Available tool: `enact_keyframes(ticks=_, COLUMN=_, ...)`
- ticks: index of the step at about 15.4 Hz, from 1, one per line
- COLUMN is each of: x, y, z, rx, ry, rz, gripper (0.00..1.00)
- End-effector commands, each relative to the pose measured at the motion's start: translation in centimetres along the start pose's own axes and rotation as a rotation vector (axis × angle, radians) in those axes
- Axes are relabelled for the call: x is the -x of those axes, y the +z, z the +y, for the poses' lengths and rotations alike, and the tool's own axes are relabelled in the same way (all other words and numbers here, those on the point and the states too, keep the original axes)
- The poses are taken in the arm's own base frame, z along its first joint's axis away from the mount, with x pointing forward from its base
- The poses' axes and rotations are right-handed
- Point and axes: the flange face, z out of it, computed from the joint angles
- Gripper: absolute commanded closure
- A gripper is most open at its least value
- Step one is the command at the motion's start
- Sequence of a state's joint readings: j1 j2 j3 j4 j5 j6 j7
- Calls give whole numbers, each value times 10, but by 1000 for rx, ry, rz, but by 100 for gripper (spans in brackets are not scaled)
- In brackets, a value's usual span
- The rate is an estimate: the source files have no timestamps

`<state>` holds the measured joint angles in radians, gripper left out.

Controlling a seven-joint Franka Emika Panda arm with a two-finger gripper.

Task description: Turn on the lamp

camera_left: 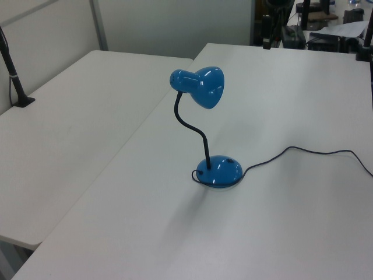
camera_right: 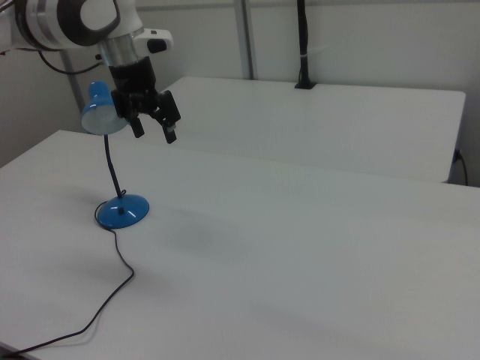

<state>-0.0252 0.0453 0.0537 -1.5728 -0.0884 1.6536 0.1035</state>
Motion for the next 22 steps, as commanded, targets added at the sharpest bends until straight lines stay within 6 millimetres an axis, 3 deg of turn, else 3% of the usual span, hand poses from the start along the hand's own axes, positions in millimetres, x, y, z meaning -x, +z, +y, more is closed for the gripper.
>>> enact_keyframes(ticks=1, x=4, y=0, z=-4, rx=1, ry=4, rz=-24, gripper=0)
enact_keyframes(ticks=17, x=5, y=-2, z=1, rx=-1, ry=1, rz=-22, gripper=0)
enact_keyframes(ticks=19, x=5, y=-2, z=1, rx=-1, ry=-17, rz=-22, gripper=10)
enact_keyframes(ticks=22, x=5, y=-2, z=2, rx=-1, ry=-51, rz=-24, gripper=47)
